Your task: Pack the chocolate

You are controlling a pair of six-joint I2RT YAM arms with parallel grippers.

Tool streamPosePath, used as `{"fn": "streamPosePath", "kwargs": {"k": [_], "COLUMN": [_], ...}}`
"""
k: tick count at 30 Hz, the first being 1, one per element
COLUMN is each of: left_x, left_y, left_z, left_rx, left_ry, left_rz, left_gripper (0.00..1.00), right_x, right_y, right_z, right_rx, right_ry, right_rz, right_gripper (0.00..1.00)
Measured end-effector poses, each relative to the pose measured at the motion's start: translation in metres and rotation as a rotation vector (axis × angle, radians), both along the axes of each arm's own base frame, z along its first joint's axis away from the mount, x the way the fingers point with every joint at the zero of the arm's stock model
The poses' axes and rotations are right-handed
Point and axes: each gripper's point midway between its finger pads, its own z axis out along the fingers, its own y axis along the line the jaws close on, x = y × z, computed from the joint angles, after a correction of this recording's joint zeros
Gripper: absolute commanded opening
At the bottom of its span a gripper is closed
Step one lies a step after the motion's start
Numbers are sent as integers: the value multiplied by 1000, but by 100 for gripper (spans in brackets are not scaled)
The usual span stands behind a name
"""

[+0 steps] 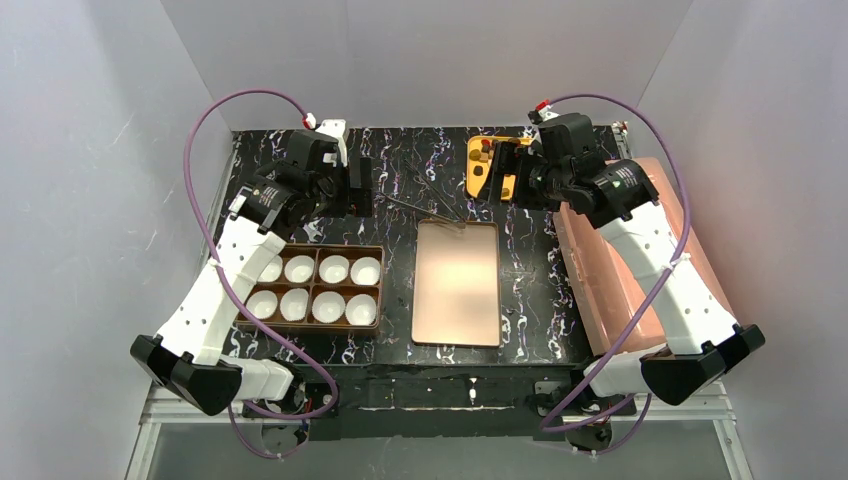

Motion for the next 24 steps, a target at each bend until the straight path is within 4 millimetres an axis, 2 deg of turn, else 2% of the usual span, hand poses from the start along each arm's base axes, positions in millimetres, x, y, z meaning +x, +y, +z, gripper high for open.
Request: {"fn": "streamPosePath", "kwargs": {"k": [17,24], "left_x": [-3,-5], "left_y": [4,6], "left_z": [8,8], "left_rx": [-5,-1], "left_ry": [-26,-28], "left_rz": [9,14], "left_gripper": [100,100], "right_x": [1,19], "right_y": [-5,10], "right_z": [-4,-16], "right_rx": [-37,-88], "right_ry": [-1,15], "right_rz": [-7,23], "right_gripper": [100,100]}}
